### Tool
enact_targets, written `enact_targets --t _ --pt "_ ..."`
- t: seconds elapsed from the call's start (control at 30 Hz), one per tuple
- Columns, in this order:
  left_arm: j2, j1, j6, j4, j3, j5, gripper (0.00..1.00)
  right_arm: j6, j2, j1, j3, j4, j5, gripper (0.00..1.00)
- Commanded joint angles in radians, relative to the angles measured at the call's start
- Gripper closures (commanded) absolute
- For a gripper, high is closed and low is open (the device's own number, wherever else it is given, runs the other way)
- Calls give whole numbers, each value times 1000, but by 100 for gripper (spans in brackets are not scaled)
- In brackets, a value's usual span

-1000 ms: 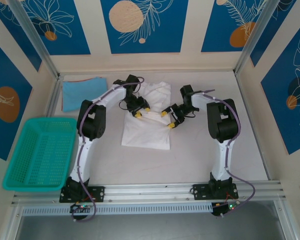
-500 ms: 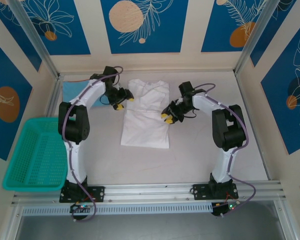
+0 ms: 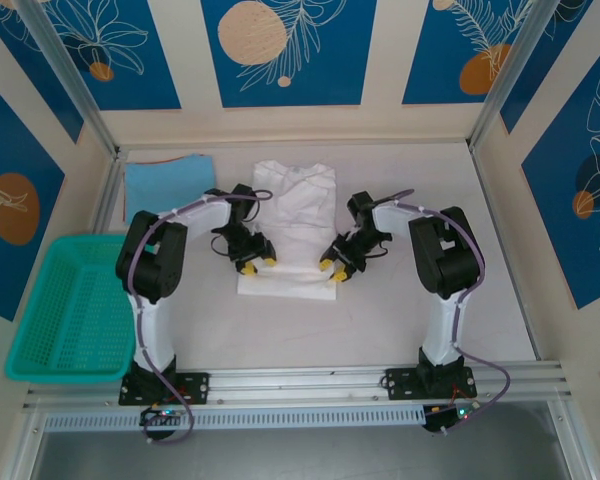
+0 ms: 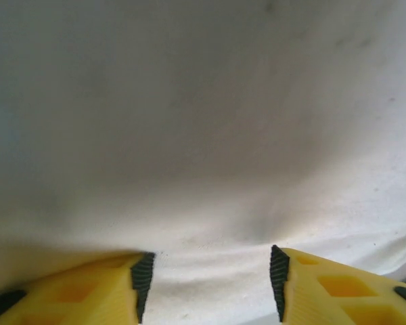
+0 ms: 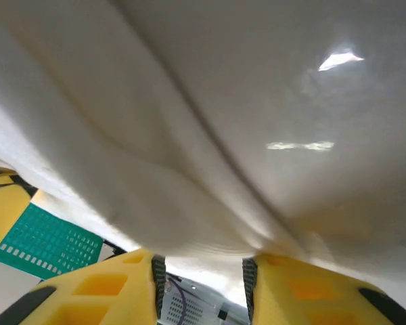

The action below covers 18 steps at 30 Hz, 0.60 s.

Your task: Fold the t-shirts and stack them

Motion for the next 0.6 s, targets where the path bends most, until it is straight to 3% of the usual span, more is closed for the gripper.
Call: enact_targets --t 0.0,0.07,0.23,0.27,0.37,0.57 --pt "-12 35 -49 20 -113 -139 44 14 9 -9 -62 -51 51 59" --pt "-40 35 -57 30 -143 -129 37 13 -24 -9 -77 -45 66 54" --pt "-148 37 -61 -14 -128 -136 3 -6 -148 -5 -111 -5 67 41" --pt "-169 40 -60 -32 -117 -143 0 -15 -170 -2 -117 5 60 39" --pt "-240 59 -68 -75 -101 -147 0 -56 -243 19 -148 51 14 35" --pt "-341 150 -44 -135 -164 -147 2 -97 -334 116 -234 150 -90 35"
